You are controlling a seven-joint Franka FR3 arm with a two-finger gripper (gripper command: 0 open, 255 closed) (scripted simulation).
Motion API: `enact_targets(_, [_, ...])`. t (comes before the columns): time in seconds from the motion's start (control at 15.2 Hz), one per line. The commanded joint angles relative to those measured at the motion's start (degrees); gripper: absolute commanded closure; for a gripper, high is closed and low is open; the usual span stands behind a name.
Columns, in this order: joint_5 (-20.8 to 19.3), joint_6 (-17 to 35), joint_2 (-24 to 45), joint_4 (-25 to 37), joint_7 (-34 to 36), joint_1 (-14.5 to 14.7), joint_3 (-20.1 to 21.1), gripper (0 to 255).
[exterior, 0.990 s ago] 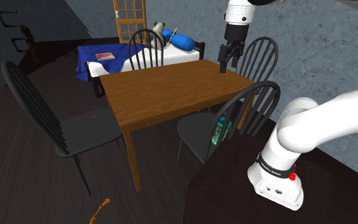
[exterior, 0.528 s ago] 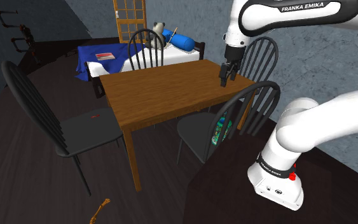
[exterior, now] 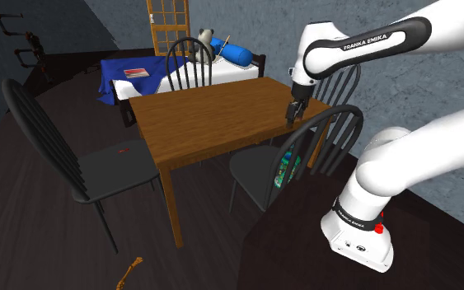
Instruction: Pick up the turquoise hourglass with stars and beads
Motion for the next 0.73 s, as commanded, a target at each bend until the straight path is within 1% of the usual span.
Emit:
enact_targets(0.0, [-1.35,4.65,2.99,-1.08,-2.14,-0.41,-2.32,0])
enact_targets(0.2, [-2.86,11.74,8.49,-2.06,-5.45,-0.76,-6.00,0])
enact_targets(0.4, [-3.35,19.07,15.15,-2.11,-9.19,-0.36,-9.93,0])
enact_targets(0.53, [-2.66,23.99,20.16,-1.65,-12.19,0.46,-12.71,0])
enact_targets(0.66, [-0.64,28.85,25.60,-0.83,-15.94,1.83,-15.59,0])
